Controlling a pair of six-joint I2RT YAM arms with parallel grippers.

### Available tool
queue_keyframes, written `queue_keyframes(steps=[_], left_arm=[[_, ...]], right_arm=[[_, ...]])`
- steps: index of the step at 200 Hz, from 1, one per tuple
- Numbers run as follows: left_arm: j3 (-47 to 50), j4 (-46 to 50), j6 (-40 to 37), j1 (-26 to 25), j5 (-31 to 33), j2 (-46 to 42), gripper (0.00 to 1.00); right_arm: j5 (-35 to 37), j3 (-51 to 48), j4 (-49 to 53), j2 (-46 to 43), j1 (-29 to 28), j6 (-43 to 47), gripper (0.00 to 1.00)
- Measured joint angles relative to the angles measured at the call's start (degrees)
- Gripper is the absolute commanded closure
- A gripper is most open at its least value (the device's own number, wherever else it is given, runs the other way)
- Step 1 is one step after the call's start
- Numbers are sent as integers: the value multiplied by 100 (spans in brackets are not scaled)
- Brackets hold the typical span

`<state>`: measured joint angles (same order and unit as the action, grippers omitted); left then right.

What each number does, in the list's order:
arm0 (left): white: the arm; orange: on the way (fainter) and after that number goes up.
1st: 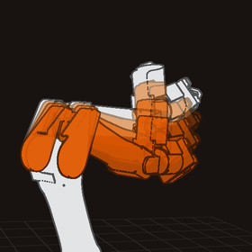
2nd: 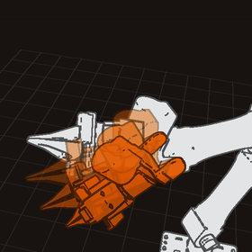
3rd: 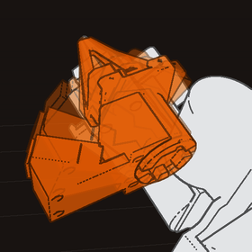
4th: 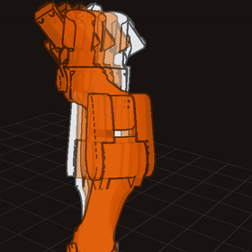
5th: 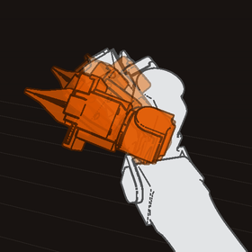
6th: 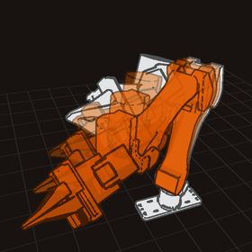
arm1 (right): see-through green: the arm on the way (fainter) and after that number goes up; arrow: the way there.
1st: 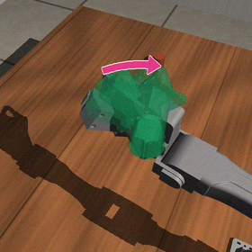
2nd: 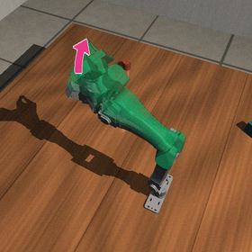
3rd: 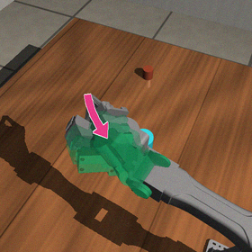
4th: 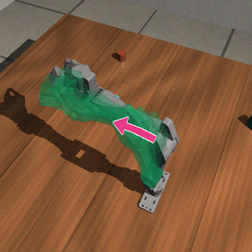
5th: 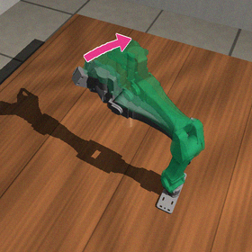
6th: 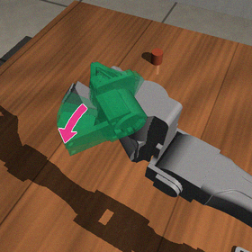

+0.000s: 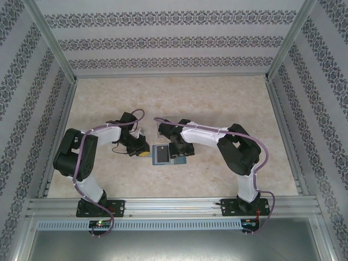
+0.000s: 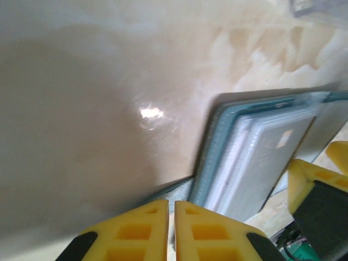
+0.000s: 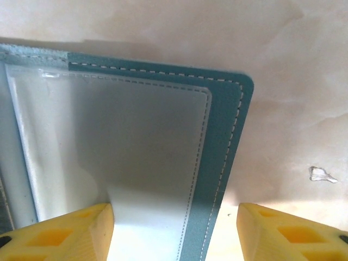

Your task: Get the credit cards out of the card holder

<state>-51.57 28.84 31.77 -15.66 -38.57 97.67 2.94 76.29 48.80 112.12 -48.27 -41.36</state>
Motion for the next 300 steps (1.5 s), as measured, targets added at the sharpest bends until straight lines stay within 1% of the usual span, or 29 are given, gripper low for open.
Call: queue_keyframes(steps=[32,88,128,155,167,189,200,233,257,272,300], left_arm=[[-293,131,66,-149,48,-192,90],[-636,184,201,-450,151,-195,91],[-708,179,367,-662,179,-46,92],[-734,177,442,-767,221,90,93],[-761,177,452,-802,258,149,93],[-785,173,468,-826,310,240,94],[-793,177,470,-837,343,291,95],[-798,177,470,-863,437,426,96],[-798,177,470,-905,439,442,97],[-798,175,470,-914,452,448,97],[-798,177,470,-914,474,479,97]], right_arm=[[2,-68,15,-114,0,2,38],[2,-74,50,-323,2,42,39],[-28,-111,57,-629,17,109,45],[-125,-170,13,-887,96,125,54],[-236,-203,-57,-966,151,127,59],[-553,-341,-365,-1054,258,92,64],[-780,-481,-614,-1084,315,66,66],[-1506,-935,-1434,-1095,437,-177,76],[-1884,-1137,-1926,-1093,507,-378,83],[-2063,-1207,-2221,-1084,544,-470,84],[-2317,-1279,-2653,-966,597,-573,83]])
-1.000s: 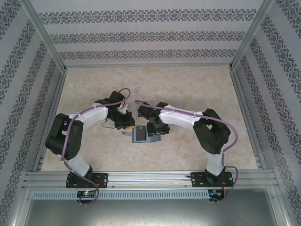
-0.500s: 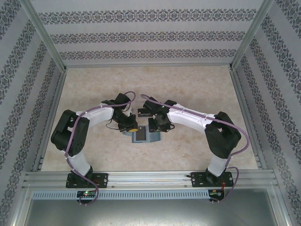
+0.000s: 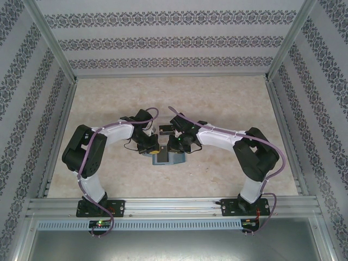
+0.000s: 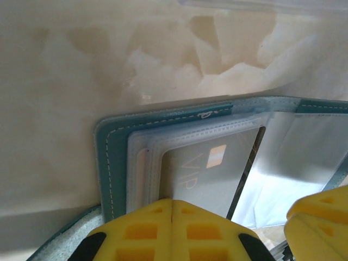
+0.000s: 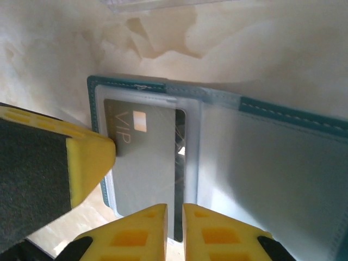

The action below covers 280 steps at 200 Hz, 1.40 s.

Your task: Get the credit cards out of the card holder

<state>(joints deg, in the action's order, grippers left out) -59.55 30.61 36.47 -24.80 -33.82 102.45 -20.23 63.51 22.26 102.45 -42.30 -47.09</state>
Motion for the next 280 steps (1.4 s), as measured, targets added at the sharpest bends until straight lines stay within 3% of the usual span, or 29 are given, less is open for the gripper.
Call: queue_keyframes(steps=[104,280], left_arm=[[0,0,0,0,0,0,97],[0,2,-2,0,24,0,97]], right_arm=[[-431,-55,-647,372,59,-190,81],[-164,-61,-407,420,57,-44,79]])
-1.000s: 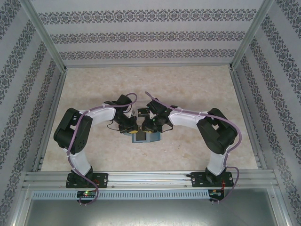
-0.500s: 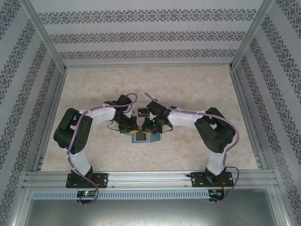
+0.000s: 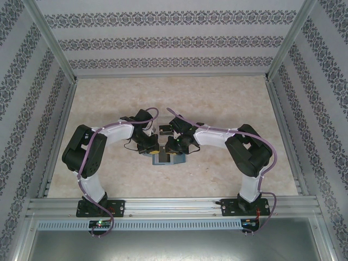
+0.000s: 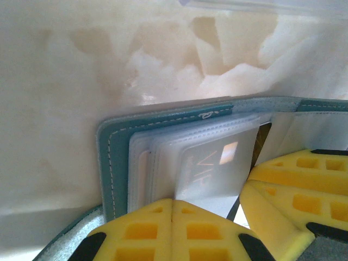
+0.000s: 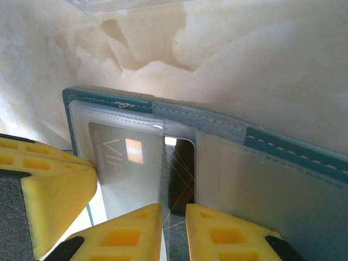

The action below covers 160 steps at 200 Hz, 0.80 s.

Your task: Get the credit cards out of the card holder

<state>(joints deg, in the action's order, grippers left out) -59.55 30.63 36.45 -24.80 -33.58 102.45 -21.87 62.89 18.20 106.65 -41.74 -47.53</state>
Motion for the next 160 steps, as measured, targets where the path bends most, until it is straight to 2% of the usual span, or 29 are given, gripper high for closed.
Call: queue_keyframes(steps=[75,160], left_arm=[[-133,153,-4,-15,129,0,97],[-404,302,-4,-365,210,2,97]], right_arm=[[140,7,216,-101,9,61,79],[72,-114,103,-243,116,55,78]])
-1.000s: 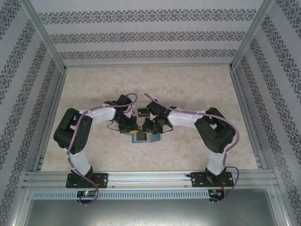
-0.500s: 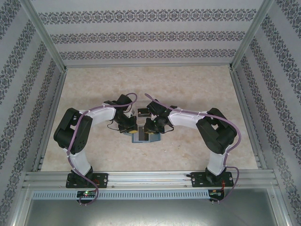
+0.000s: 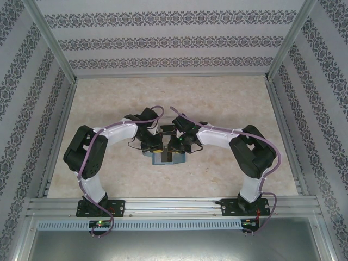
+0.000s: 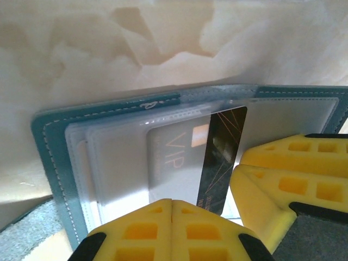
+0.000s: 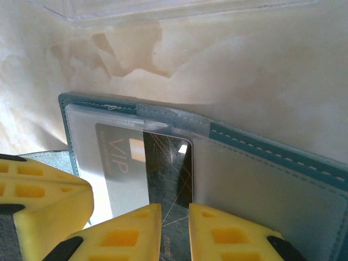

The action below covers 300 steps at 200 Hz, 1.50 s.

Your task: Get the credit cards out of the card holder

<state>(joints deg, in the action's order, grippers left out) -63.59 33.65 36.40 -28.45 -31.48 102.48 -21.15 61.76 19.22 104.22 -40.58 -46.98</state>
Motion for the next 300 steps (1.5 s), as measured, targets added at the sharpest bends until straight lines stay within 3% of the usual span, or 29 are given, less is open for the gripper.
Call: queue_keyframes(steps=[117,211,300], left_arm=[[-50,114,-125,-85,238,223,98],[-52,129,-170,-85,243,229,98],[-74,155,-170,-85,245,249,98]], right_arm=[[-260,-330,-363,-42,111,-20,78],[-839,-848,-1342,-39,223,-372,78],[-1185,-1169,-1974,-114,387,-715,89]])
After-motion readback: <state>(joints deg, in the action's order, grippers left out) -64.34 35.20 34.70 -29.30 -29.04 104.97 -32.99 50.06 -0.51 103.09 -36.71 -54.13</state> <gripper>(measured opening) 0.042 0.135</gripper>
